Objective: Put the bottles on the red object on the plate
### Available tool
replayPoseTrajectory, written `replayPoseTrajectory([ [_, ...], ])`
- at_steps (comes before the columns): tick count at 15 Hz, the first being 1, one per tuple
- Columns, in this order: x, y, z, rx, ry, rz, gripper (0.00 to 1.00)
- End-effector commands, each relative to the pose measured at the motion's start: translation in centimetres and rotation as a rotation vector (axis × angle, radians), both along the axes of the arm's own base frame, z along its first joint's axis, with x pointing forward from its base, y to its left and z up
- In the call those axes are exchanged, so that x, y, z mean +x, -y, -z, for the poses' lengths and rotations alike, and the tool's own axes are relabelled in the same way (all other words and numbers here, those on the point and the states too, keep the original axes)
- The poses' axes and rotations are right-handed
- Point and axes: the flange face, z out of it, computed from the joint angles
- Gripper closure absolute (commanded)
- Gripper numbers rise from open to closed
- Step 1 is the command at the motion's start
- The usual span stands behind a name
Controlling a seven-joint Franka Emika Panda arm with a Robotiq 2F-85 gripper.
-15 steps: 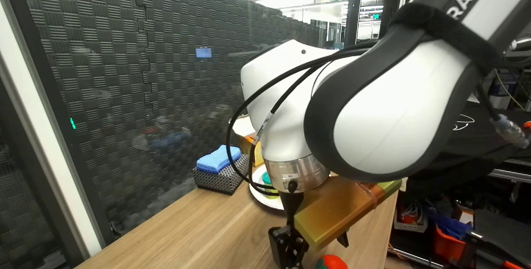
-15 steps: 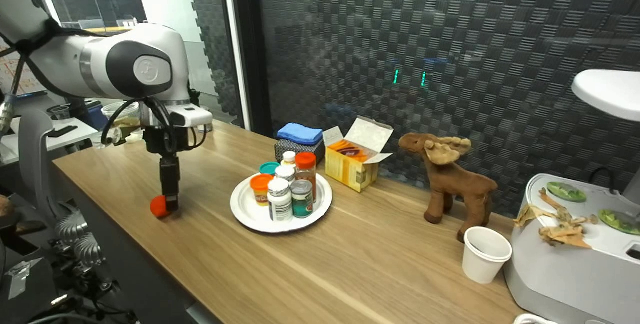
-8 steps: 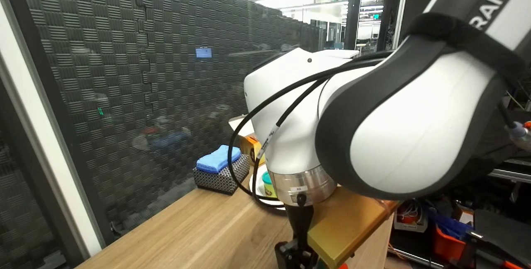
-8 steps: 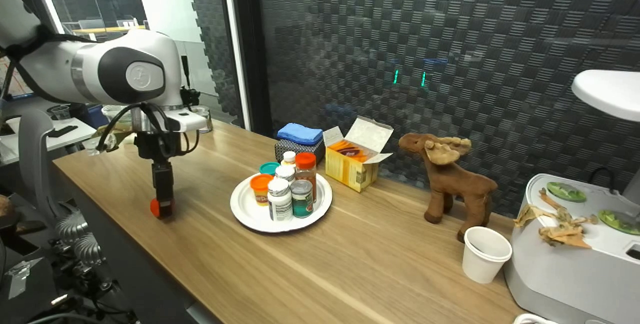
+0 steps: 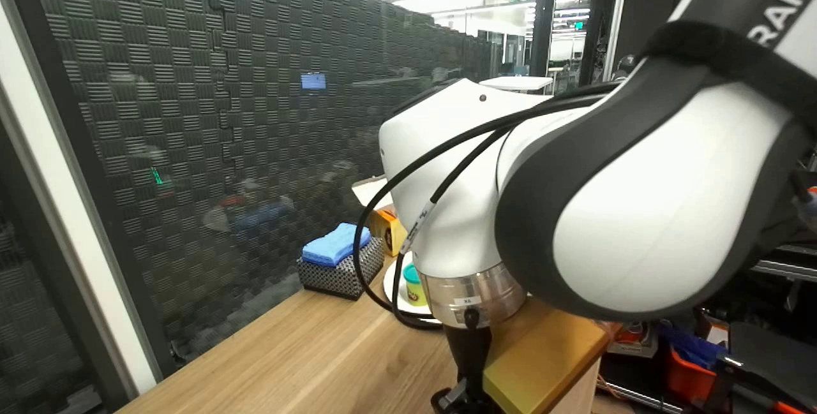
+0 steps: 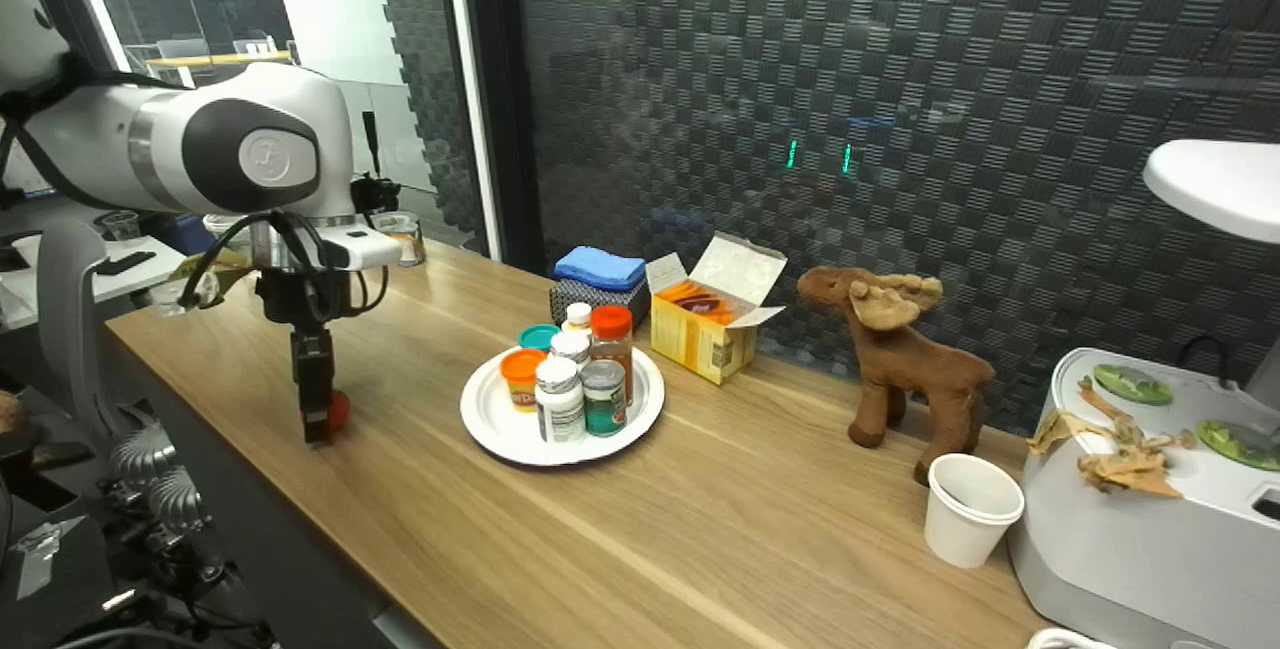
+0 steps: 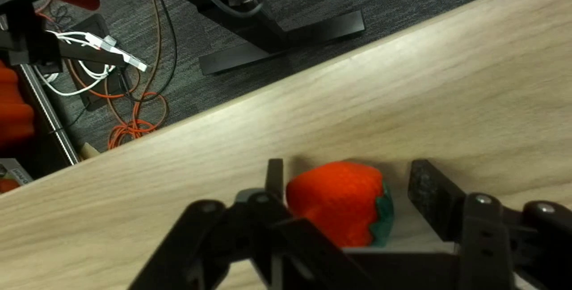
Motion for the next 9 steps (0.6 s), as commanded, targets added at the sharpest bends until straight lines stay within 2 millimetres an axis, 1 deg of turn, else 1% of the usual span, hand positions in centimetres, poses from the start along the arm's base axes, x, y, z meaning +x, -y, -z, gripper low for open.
replayPoseTrajectory([
  [1, 0.2, 0.6, -0.9, 0.013, 0.013, -0.002, 0.58],
  [2, 0.3, 0.6, -1.0, 0.012, 0.015, -0.002, 0.66],
  [3, 0.4, 0.7, -1.0, 0.010, 0.013, -0.001, 0.70],
  [7, 0.4, 0.9, -1.5, 0.006, 0.024, 0.024, 0.70],
  [9, 0.5, 1.9, -2.6, 0.009, 0.057, 0.098, 0.70],
])
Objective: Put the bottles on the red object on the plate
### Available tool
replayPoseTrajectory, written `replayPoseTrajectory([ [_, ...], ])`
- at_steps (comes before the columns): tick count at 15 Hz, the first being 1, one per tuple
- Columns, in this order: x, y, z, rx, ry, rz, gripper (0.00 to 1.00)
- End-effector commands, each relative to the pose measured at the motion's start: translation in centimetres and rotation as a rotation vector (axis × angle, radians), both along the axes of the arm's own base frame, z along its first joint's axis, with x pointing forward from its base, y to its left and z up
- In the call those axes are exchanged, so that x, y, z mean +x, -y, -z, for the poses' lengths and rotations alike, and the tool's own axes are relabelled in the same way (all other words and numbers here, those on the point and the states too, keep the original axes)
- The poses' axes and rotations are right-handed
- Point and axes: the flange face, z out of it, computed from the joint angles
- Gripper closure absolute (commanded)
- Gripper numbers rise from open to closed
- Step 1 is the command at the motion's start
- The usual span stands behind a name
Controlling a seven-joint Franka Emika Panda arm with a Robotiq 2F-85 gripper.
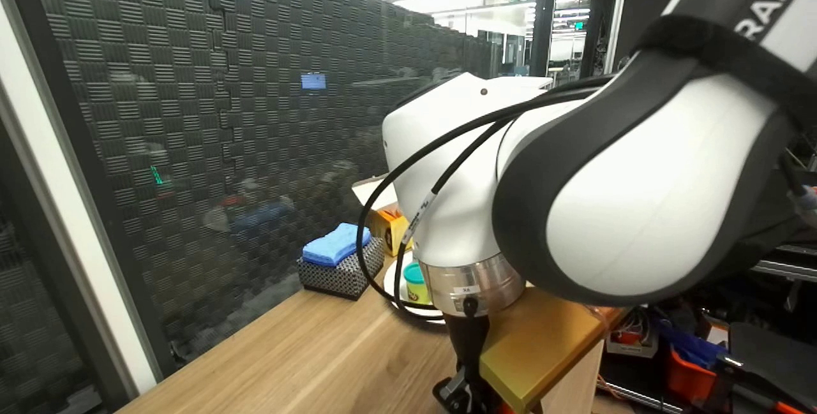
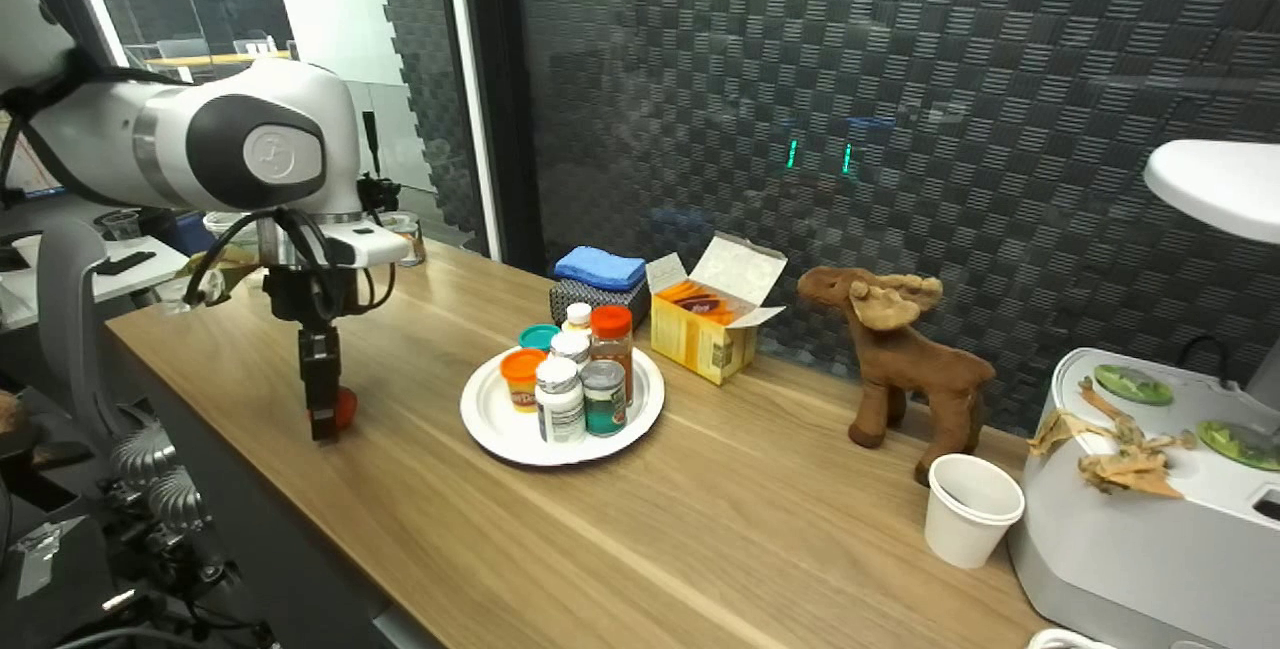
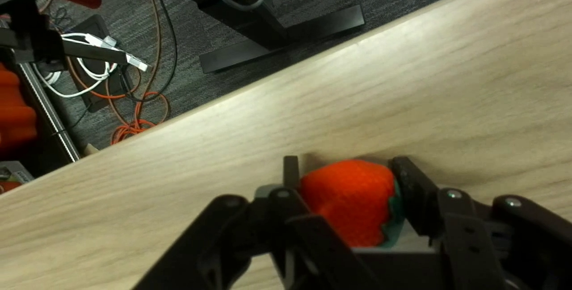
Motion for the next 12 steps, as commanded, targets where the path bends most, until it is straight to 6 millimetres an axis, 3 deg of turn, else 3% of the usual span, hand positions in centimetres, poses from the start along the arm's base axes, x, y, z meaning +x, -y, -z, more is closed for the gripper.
replayPoseTrajectory([
  [1, 0.1, 2.0, -3.0, 0.011, 0.069, 0.148, 0.70],
  [6, 2.0, 6.6, -5.5, 0.023, 0.115, 0.397, 0.70],
  [12, 5.2, 12.4, -5.6, -0.015, 0.137, 0.609, 0.70],
])
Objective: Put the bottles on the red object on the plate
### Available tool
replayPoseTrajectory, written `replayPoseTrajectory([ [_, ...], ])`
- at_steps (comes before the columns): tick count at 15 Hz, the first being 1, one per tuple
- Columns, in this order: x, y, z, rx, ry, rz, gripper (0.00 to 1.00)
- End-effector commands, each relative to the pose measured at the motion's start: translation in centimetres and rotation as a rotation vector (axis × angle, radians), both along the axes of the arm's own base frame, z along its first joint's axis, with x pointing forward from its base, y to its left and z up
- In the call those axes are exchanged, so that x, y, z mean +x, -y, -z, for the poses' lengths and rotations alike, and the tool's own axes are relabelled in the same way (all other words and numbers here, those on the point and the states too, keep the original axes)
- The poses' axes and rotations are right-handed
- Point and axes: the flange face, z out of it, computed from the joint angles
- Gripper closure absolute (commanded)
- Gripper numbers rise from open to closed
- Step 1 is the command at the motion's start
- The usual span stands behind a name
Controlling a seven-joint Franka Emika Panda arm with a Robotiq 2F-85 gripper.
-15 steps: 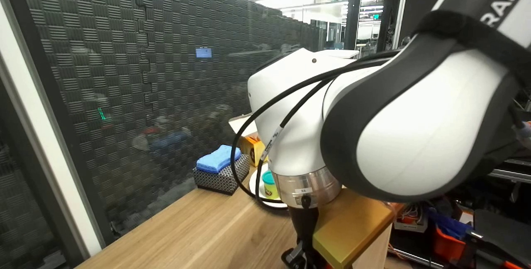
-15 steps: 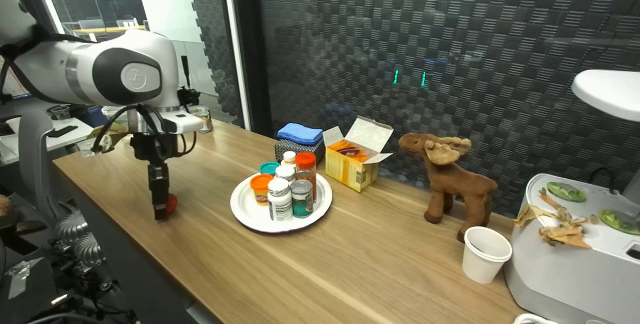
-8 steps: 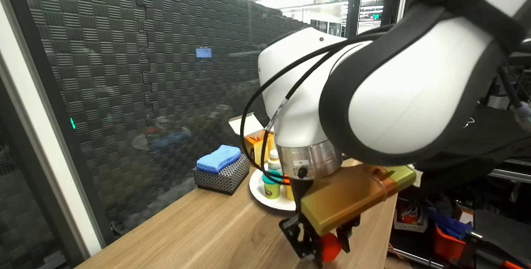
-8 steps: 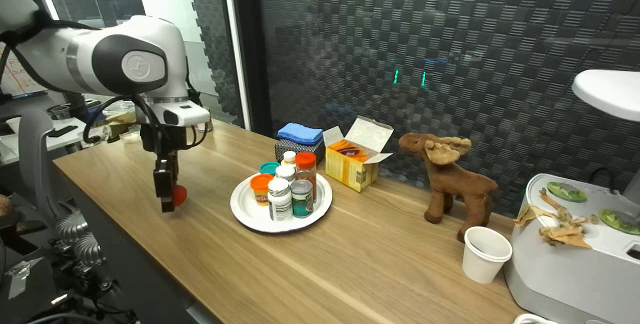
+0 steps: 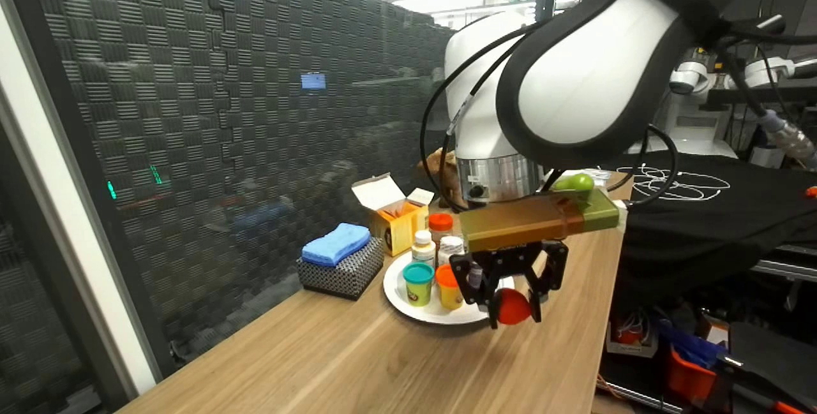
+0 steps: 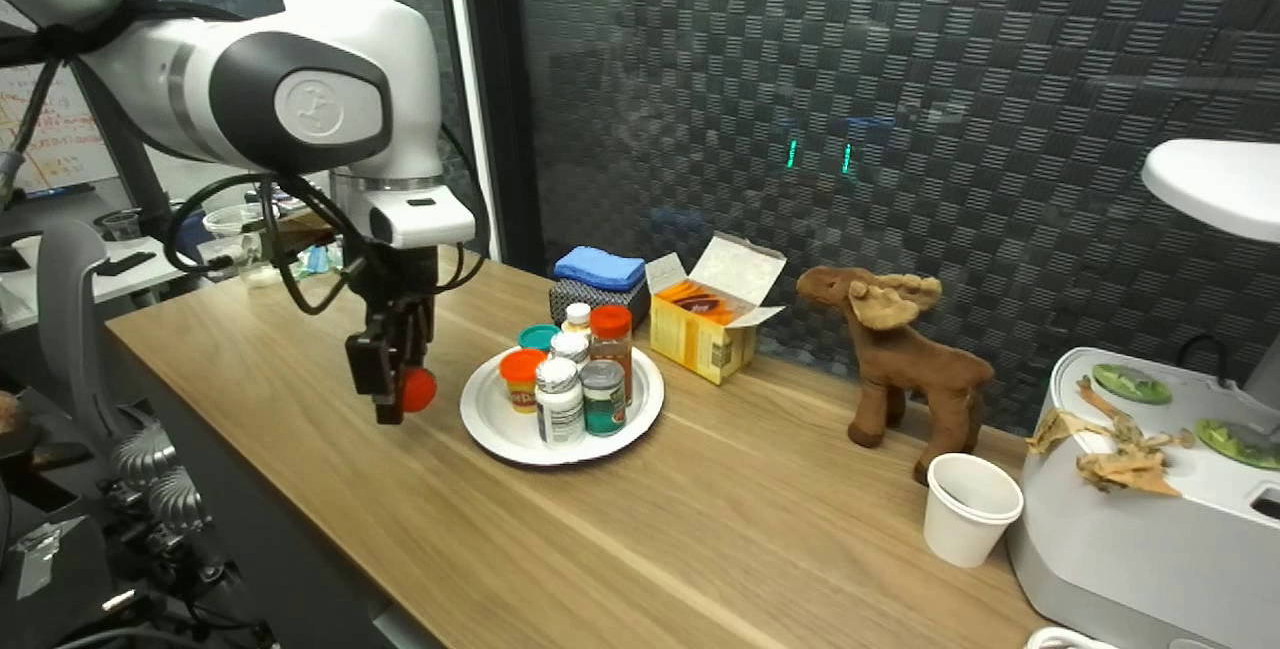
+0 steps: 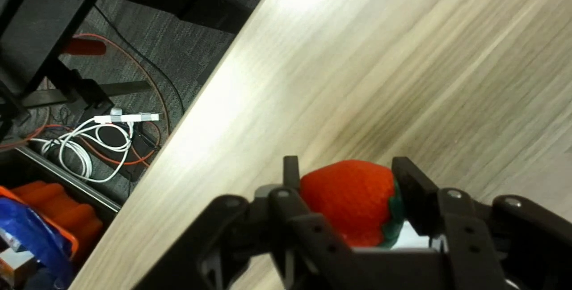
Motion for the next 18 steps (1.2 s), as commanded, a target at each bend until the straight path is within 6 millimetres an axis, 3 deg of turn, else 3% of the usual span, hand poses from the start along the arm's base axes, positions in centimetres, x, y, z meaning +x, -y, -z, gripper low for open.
replayPoseTrajectory([
  [1, 1.5, 2.1, -0.8, -0.013, 0.033, 0.117, 0.70],
  [14, 5.1, 4.4, -1.6, -0.038, 0.071, 0.233, 0.70],
  [15, 5.2, 4.4, -1.7, -0.039, 0.074, 0.237, 0.27],
  [18, 5.4, 4.6, -1.9, -0.046, 0.086, 0.238, 0.06],
])
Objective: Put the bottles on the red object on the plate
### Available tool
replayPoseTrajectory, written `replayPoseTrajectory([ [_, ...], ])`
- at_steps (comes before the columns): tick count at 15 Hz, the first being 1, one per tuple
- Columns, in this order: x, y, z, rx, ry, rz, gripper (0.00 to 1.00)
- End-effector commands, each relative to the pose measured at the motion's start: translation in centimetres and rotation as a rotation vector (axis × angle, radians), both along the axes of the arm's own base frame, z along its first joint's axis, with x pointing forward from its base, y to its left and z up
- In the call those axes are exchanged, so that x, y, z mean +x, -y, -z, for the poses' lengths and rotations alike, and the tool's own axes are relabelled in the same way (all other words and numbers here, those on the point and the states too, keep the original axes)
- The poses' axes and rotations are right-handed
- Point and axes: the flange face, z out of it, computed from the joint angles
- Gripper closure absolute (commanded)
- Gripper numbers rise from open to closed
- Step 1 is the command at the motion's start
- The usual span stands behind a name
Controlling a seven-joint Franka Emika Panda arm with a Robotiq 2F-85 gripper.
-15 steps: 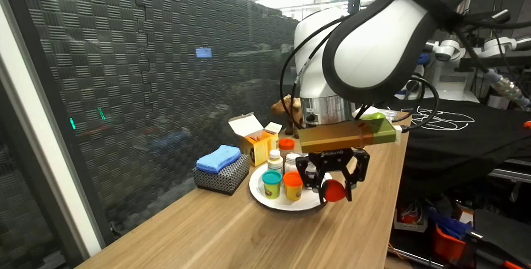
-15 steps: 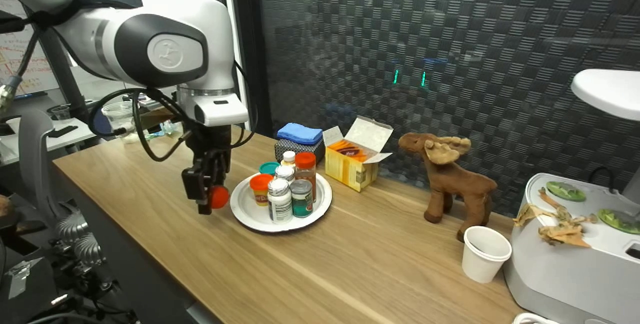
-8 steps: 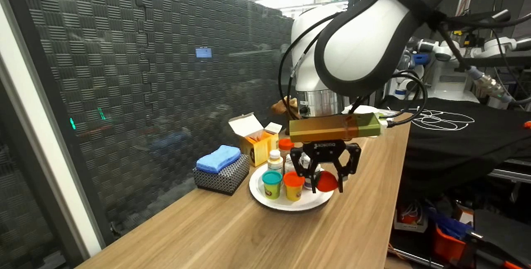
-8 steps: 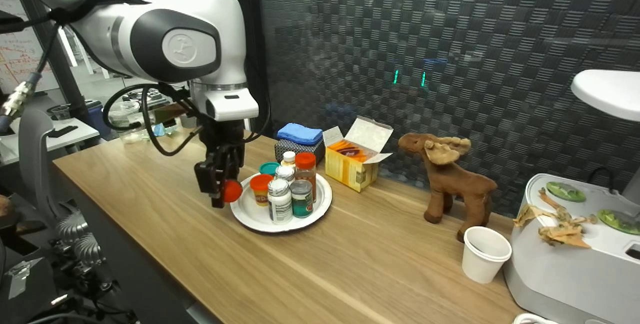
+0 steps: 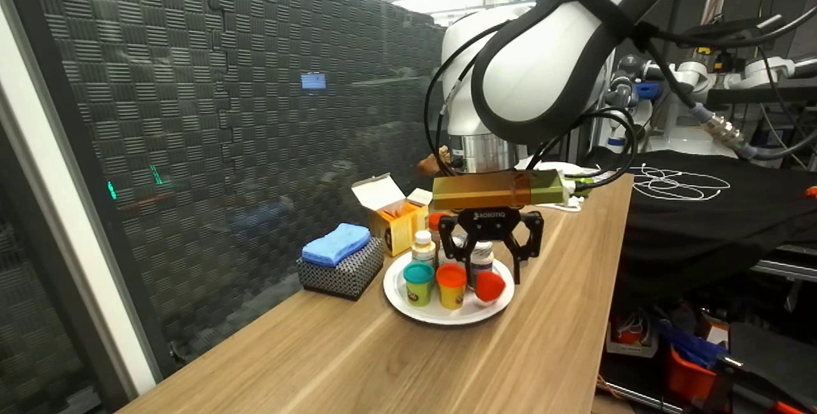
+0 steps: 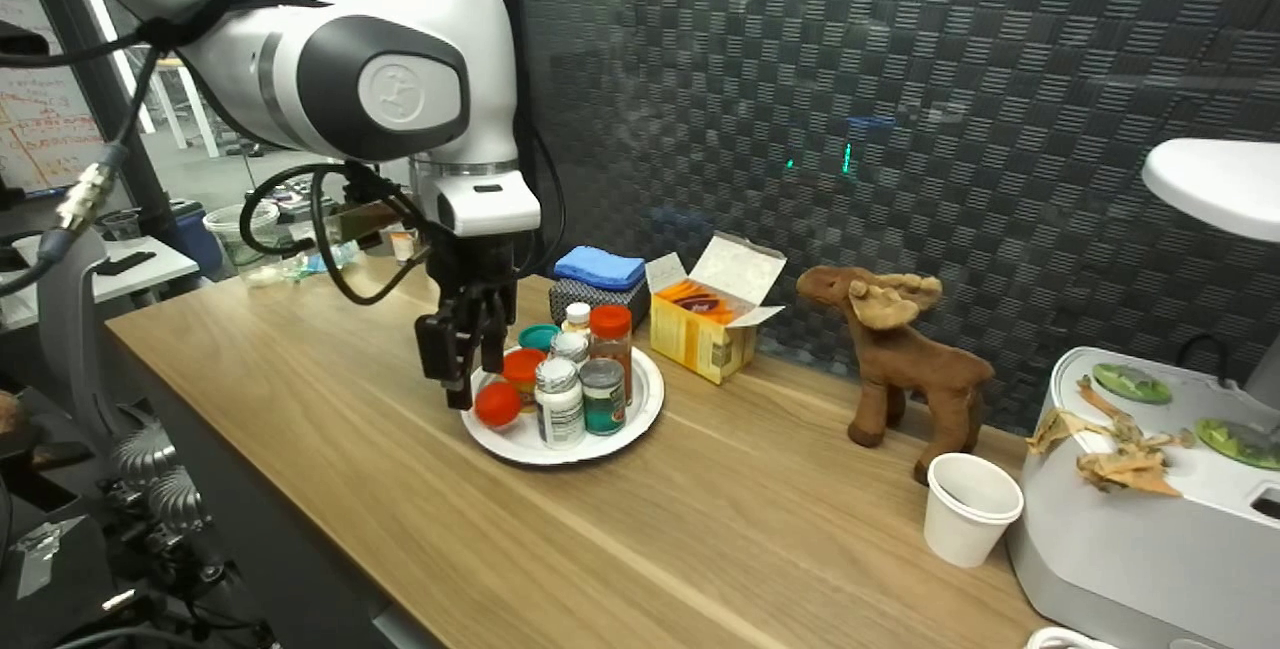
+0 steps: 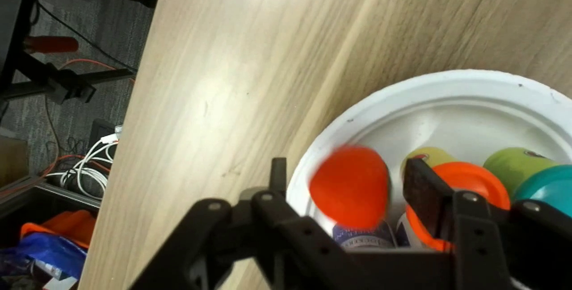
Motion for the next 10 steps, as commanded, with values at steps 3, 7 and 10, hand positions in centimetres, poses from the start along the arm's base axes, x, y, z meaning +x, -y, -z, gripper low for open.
replayPoseTrajectory([
  [3, 0.8, 0.2, -0.7, -0.024, 0.027, 0.006, 0.00],
  [7, 0.4, -0.8, -1.6, -0.049, 0.031, -0.039, 0.00],
  [10, -0.1, -2.1, -3.8, -0.074, 0.013, -0.144, 0.00],
])
